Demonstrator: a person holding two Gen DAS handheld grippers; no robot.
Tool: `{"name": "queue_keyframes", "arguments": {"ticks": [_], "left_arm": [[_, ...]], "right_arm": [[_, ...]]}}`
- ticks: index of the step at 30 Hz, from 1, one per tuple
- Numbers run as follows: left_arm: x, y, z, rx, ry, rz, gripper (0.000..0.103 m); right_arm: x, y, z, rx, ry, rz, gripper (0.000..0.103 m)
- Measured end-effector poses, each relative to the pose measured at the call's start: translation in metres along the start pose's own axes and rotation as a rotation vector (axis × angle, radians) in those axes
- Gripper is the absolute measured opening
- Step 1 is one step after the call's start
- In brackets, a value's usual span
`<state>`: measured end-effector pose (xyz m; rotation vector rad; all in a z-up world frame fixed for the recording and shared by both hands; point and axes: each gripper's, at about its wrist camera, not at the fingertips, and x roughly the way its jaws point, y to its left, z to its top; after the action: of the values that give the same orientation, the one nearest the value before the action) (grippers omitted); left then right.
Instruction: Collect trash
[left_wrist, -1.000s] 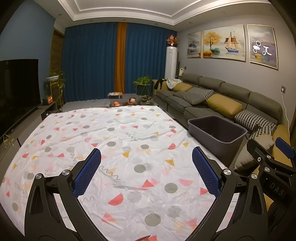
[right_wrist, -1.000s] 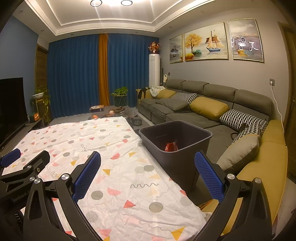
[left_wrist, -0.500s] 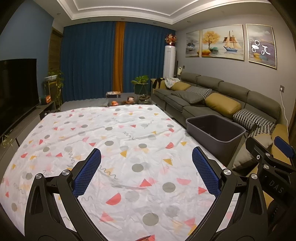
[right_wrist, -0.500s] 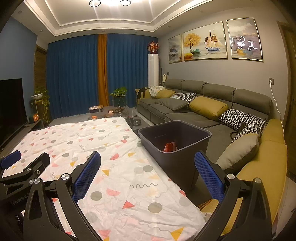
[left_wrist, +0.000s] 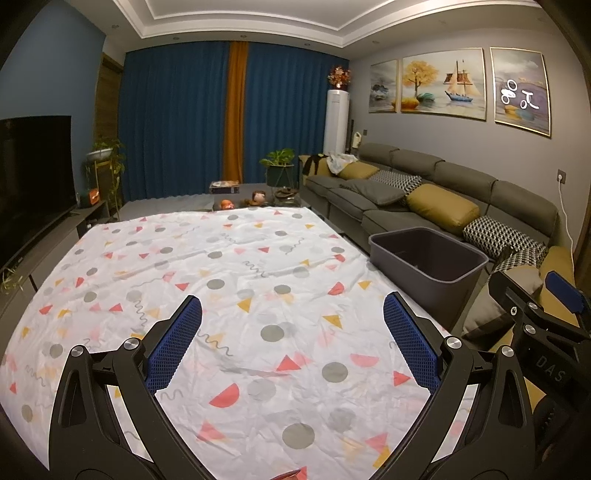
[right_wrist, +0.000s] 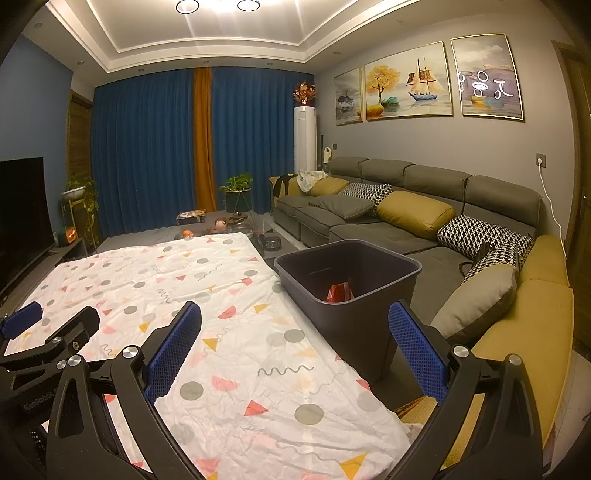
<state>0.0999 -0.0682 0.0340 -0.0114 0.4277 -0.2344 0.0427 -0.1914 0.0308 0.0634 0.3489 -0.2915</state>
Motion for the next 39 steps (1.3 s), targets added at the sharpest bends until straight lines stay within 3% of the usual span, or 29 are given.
{"name": "queue_keyframes", "arguments": {"ticks": [39], "left_arm": [[0.0006, -0.001, -0.0043, 0.006, 0.003, -0.007, 0.097]], "right_arm": [[-0.0003, -0.0023, -0.0013, 0.005, 0.003, 0.001, 0.097]]}}
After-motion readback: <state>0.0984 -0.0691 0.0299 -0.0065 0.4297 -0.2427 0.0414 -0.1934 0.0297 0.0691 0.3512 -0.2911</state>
